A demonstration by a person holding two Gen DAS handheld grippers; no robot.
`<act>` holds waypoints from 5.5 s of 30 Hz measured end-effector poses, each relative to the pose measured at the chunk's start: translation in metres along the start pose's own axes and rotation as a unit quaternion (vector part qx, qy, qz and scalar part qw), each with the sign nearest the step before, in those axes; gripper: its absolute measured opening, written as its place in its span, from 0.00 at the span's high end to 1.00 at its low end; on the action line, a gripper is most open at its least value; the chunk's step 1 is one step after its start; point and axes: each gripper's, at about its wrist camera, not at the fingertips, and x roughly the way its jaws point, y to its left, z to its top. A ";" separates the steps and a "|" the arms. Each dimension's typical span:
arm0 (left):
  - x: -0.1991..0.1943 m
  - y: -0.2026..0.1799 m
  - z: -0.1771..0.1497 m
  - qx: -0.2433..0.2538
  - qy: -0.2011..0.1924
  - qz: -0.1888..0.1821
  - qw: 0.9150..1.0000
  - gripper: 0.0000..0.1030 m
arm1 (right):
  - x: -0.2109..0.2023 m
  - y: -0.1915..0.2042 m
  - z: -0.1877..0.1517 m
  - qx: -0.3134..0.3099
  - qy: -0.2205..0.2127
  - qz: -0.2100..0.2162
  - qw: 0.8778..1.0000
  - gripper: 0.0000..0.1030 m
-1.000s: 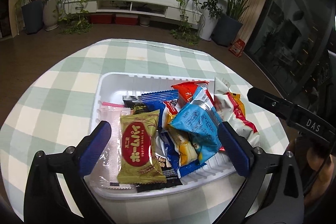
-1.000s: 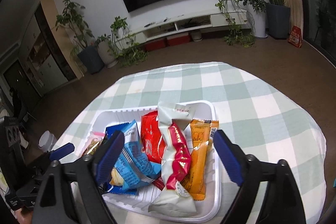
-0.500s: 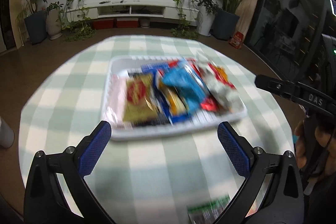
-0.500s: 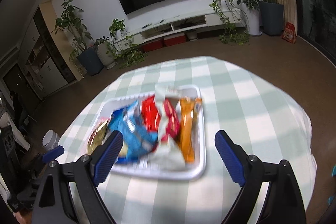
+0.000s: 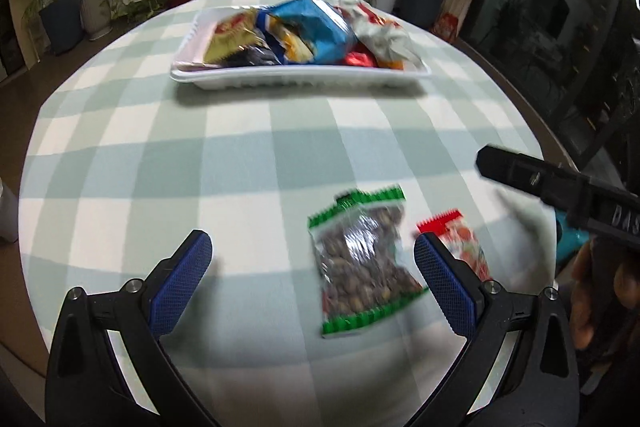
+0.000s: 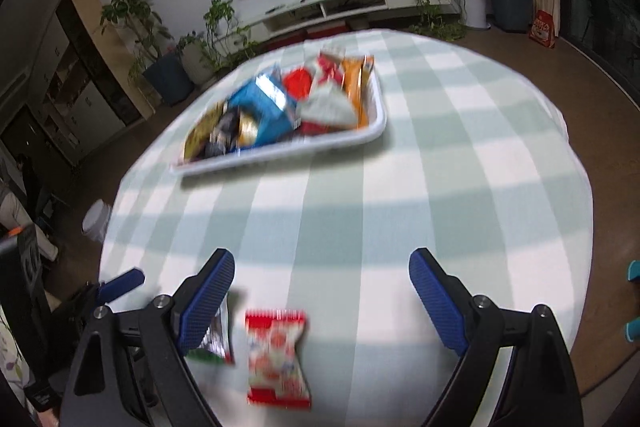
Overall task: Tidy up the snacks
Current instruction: 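Move both open tools back over the nut bag and candy pack, then grasp the green-topped nut bag with the left tool while the right tool grasps the red-white candy pack, then carry the nut bag and candy pack into the white tray and release both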
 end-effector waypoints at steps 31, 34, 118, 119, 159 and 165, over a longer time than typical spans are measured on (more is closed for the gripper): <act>0.021 -0.006 0.000 0.034 0.015 0.007 0.999 0.44 | 0.004 0.005 -0.019 -0.005 0.014 -0.016 1.000 0.11; 0.019 -0.002 0.001 0.028 0.013 0.003 1.000 0.51 | 0.005 0.004 -0.019 -0.005 0.015 -0.016 1.000 0.11; -0.041 0.085 0.150 -0.030 -0.101 -0.041 0.994 0.75 | -0.022 0.029 0.104 -0.052 -0.093 0.002 0.994 0.66; -0.039 0.089 0.163 -0.028 -0.105 -0.036 0.993 0.75 | -0.020 0.031 0.112 -0.055 -0.097 0.002 0.994 0.66; 0.127 0.132 0.235 -0.031 -0.051 -0.035 0.998 0.48 | 0.141 0.040 0.170 -0.101 -0.027 -0.056 0.993 0.63; 0.118 0.130 0.233 -0.033 -0.059 -0.031 0.997 0.40 | 0.139 0.040 0.170 -0.105 -0.030 -0.056 0.992 0.60</act>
